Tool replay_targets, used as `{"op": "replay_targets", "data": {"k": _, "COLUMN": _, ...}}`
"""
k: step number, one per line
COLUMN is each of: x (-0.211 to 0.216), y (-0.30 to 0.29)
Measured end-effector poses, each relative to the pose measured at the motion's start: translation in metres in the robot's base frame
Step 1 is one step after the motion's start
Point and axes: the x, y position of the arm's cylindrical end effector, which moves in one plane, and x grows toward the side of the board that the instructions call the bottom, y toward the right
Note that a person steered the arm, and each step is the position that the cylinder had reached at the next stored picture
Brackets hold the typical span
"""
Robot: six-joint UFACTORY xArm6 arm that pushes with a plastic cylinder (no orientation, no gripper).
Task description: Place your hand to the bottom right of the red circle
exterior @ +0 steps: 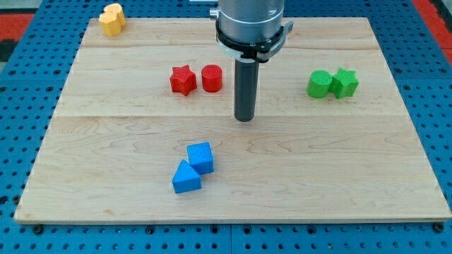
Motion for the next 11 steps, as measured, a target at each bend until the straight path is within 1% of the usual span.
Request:
{"op": "replay_targets", "data": {"k": 2, "x": 0.000, "y": 0.011}}
{"op": "replay_targets", "data": {"k": 4, "x": 0.000, "y": 0.010}}
{"op": "replay_targets", "data": {"k": 5, "x": 0.007, "y": 0.009}}
{"op": "replay_targets", "data": {"k": 7, "x": 0.013, "y": -0.003}}
{"op": "replay_targets", "data": {"k": 8, "x": 0.004, "y": -0.035}}
{"op": "replay_targets", "data": {"k": 11, "x": 0.003, "y": -0.019}}
